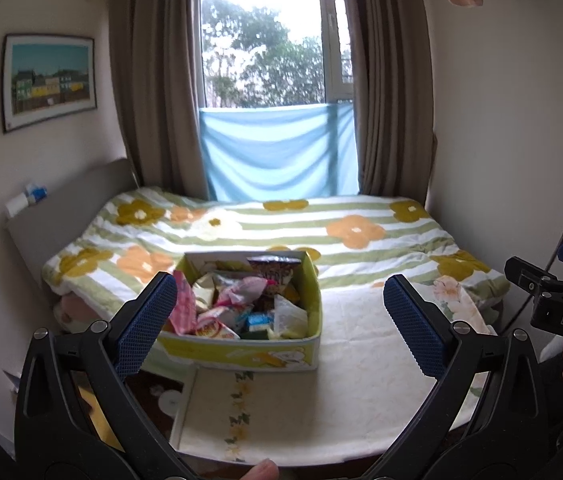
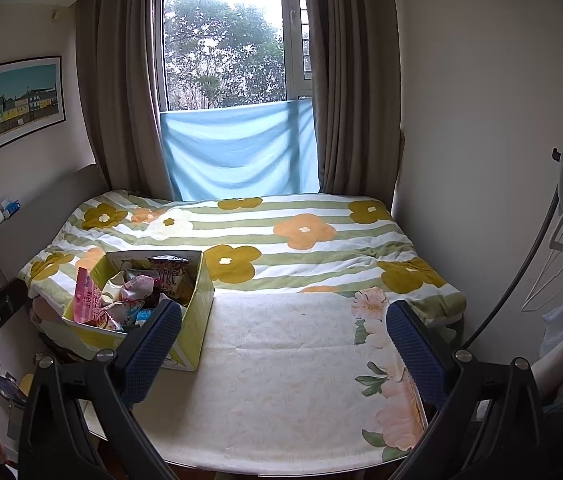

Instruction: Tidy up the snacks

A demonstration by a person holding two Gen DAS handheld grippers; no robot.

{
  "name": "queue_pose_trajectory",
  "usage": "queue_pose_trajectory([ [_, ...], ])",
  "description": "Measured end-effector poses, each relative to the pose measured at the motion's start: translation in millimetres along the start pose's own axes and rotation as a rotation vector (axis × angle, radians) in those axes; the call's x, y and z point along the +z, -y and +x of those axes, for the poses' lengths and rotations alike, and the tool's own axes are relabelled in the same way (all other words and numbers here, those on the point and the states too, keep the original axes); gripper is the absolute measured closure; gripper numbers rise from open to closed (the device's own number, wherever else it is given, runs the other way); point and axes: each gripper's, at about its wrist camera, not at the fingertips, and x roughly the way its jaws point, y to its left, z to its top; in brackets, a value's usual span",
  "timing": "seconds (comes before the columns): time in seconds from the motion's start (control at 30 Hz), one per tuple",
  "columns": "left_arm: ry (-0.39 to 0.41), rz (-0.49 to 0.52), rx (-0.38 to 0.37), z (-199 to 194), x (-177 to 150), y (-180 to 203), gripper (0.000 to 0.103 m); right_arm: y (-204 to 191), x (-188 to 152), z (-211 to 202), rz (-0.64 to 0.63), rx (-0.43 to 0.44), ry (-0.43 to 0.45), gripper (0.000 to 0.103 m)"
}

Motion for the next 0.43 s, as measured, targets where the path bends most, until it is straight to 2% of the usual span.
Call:
queue_pose_trajectory([
  [0.1,0.028,0.005,0.013,-6,2,1,0.0,0,0,0,0.0,0.001,-0.002,0.001],
  [0.23,0.025,-0.017,-0.006,-4,3,-4,0.0,1,1,4,0.003,0.009,-0.01,0.001],
  [0.43,0.015,-0.029,0.012,2,-1,-11,0.0,-3,2,16,-0.008,0.016,-0.03,0.001],
])
